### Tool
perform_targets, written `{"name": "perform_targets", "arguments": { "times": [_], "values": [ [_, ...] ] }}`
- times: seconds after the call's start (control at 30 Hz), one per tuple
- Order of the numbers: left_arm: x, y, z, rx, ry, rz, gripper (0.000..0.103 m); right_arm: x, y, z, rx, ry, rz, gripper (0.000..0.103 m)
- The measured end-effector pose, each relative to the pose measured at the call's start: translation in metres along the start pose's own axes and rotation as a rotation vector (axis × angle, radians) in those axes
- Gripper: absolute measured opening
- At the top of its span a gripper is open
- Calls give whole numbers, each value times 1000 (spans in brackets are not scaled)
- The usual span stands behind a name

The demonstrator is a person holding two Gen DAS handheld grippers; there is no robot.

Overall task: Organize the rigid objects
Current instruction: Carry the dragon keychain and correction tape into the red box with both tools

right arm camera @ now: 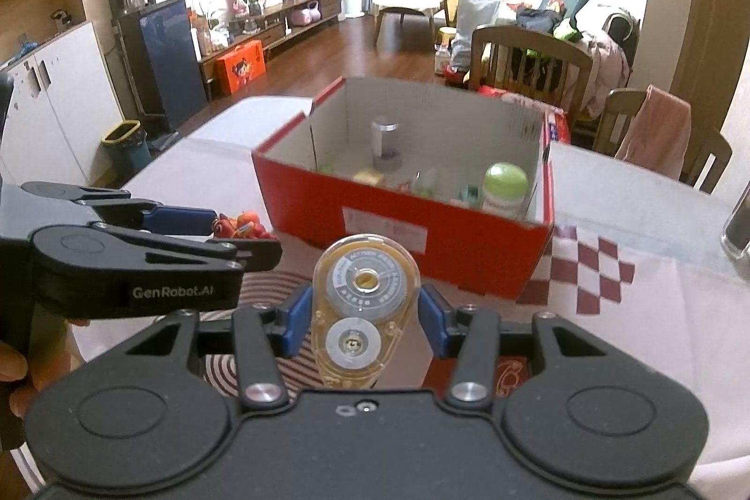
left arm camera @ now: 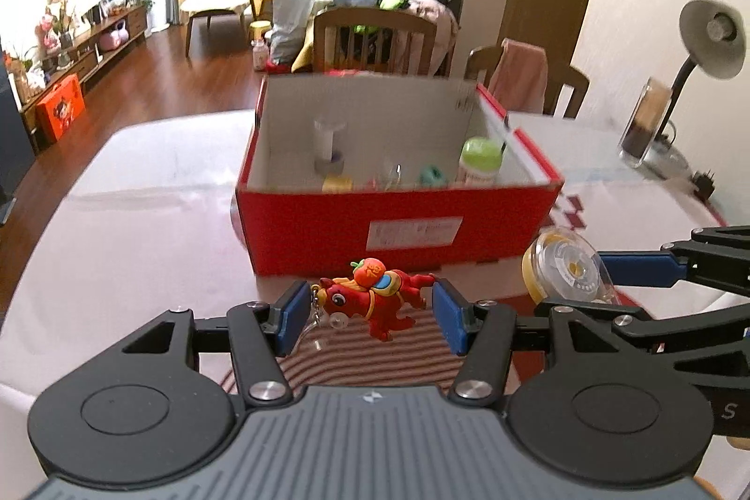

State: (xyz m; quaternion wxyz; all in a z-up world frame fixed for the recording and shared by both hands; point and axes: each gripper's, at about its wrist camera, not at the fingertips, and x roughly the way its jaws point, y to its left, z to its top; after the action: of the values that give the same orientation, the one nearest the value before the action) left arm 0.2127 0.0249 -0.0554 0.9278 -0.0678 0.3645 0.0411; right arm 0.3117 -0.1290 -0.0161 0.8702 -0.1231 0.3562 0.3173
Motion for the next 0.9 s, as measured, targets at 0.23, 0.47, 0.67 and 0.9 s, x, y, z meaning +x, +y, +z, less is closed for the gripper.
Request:
{"name": "perform_targets", "arguments": {
  "times": [0.23, 0.47, 0.67, 0.9],
  "values": [
    [-15, 2, 32, 14, -43, -12, 57, -7, -7, 22, 7, -21, 4, 48],
    [-12, 2, 60, 43, -58, -4, 57, -5, -15, 46, -15, -41, -12, 48],
    [-3, 7, 86, 49, -70, 0, 57, 6, -23, 69, -34, -59, -33, 48],
    [23, 18, 110, 28, -47, 16, 57, 32, -35, 88, -65, -53, -64, 48]
  ]
}}
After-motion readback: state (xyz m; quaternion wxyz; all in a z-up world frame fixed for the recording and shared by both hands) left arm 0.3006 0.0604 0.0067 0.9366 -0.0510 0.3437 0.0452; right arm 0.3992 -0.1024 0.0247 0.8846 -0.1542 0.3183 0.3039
